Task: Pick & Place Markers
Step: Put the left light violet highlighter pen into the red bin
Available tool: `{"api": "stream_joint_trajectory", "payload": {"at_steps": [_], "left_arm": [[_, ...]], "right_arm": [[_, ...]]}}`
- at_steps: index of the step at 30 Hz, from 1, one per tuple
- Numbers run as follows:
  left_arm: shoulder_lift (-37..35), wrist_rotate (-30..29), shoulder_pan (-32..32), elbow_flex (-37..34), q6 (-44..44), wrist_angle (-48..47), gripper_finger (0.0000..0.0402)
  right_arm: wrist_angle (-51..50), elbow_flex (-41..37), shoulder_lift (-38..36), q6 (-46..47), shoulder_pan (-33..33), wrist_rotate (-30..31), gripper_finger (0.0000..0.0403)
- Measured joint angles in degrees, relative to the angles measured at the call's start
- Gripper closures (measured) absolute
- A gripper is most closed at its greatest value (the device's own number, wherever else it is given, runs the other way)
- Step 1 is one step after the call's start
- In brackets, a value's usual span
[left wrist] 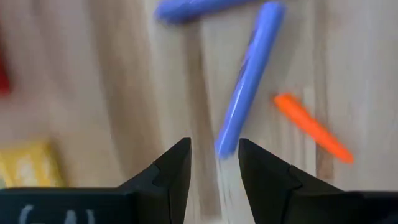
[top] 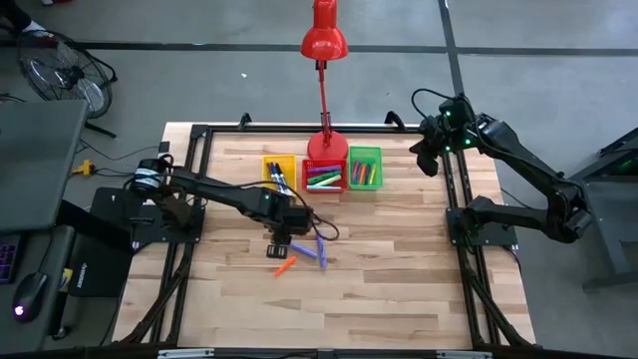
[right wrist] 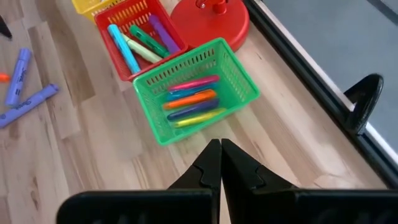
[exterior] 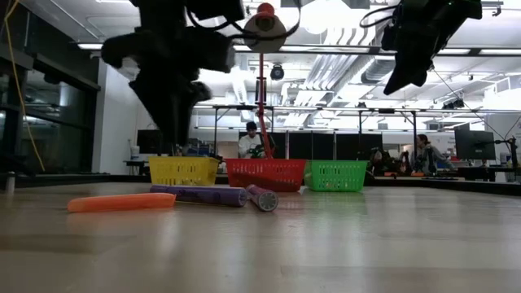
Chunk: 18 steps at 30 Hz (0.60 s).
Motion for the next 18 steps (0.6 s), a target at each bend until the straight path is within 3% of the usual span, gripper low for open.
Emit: {"api": "stream_joint_trajectory", "payload": {"at_steps": [3, 14, 18], "left_arm": [[2.18, 2.47, 0.73, 0.14, 6.13, 3.20, 0.0270], [3.01, 7.15, 1.86, 0.53, 14.30, 7.28, 0.0269], [3.01, 8.60, 1.84, 0.53, 15.69, 7.33, 0.0247]], "right_arm": [[-1.00, 0.00, 0.00, 0.89, 0.00, -0.01, 0.0403], [-3.84, 0.00, -0.02, 0.68, 0.00, -0.02, 0.0403], [-4.00, 0.00, -0.02, 0.51, 0.00, -0.02, 0.0403]]}}
